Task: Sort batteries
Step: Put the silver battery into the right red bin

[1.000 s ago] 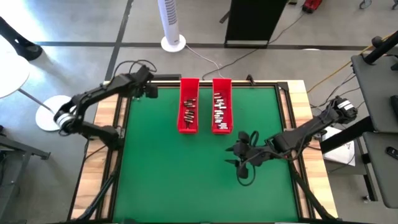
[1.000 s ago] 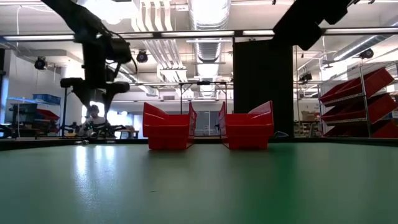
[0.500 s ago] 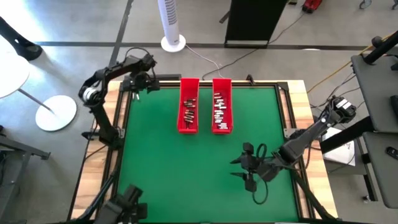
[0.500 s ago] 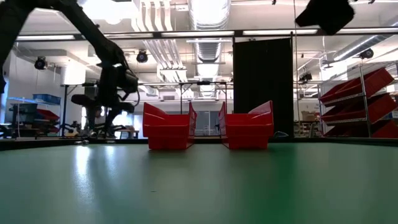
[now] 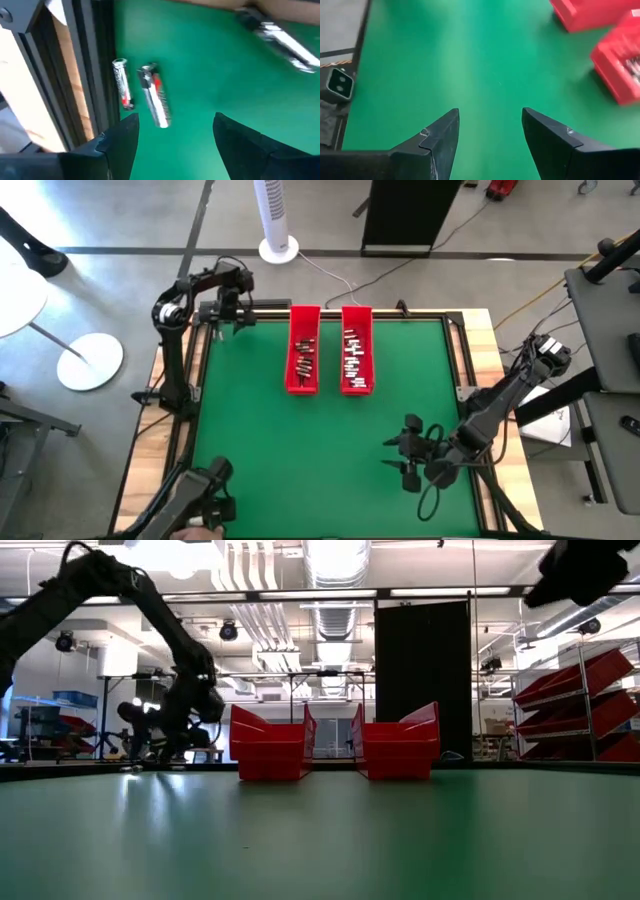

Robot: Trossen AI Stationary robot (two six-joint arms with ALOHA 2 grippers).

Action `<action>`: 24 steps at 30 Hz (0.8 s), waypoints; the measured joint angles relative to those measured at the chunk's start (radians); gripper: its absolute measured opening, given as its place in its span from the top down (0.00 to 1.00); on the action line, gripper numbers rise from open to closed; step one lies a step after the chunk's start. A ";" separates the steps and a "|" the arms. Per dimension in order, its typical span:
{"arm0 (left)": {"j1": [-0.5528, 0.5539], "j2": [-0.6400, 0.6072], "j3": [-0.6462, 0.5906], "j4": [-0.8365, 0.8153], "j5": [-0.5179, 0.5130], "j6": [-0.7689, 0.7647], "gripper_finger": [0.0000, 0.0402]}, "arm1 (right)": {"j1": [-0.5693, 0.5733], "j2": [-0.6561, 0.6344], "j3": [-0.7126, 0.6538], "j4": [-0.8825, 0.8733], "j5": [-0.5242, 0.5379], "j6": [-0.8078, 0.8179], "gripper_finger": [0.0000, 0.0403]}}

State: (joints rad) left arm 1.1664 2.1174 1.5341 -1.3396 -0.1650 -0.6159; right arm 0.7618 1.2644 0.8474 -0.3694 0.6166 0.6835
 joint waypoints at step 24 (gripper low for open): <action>0.010 0.057 0.003 0.057 0.119 0.162 0.63 | 0.060 0.000 -0.001 -0.128 0.109 0.141 0.50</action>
State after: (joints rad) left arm 1.1763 2.1742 1.5368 -1.2823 -0.0456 -0.4538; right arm 0.8223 1.2640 0.8463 -0.4978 0.7261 0.8248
